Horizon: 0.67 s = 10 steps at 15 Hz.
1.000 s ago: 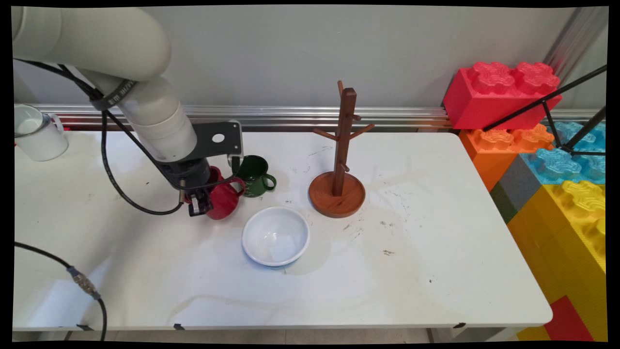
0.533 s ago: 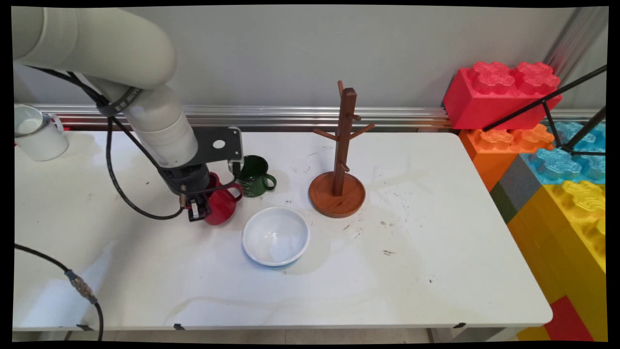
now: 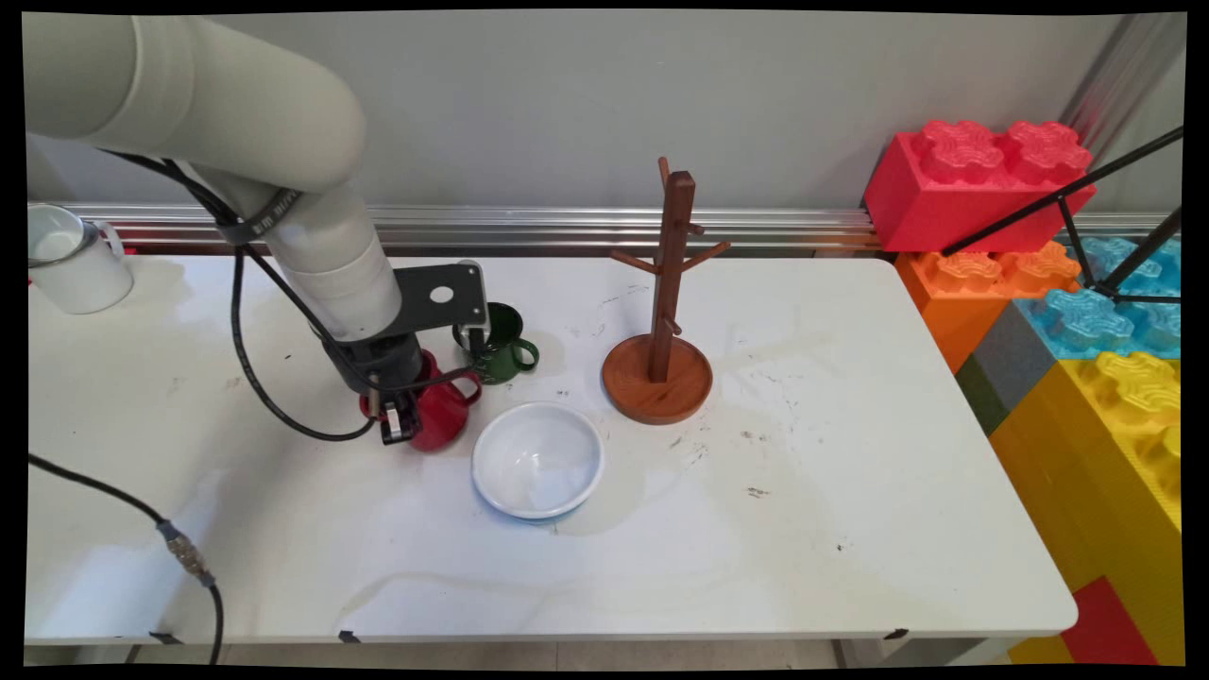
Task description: Place the picked object on the table
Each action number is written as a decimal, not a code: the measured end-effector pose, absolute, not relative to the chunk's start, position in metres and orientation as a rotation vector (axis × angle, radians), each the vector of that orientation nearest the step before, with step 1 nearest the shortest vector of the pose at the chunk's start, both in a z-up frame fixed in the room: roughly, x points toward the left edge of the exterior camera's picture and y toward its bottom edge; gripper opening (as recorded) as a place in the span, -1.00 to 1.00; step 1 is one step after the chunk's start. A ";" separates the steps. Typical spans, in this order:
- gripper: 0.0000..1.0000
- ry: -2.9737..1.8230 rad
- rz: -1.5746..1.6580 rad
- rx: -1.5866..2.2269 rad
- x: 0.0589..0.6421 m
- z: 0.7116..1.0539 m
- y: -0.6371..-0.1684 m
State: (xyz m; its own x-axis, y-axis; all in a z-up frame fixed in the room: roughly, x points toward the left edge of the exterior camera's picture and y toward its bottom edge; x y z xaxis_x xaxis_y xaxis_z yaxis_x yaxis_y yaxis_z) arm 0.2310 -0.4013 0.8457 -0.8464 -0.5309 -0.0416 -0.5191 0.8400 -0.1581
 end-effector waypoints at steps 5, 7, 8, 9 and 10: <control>1.00 2.936 -0.205 -0.863 0.223 0.838 -0.403; 1.00 2.938 -0.204 -0.880 0.221 0.836 -0.405; 1.00 2.939 -0.205 -0.892 0.220 0.834 -0.406; 1.00 2.939 -0.206 -0.902 0.220 0.833 -0.407; 1.00 2.938 -0.207 -0.914 0.220 0.832 -0.408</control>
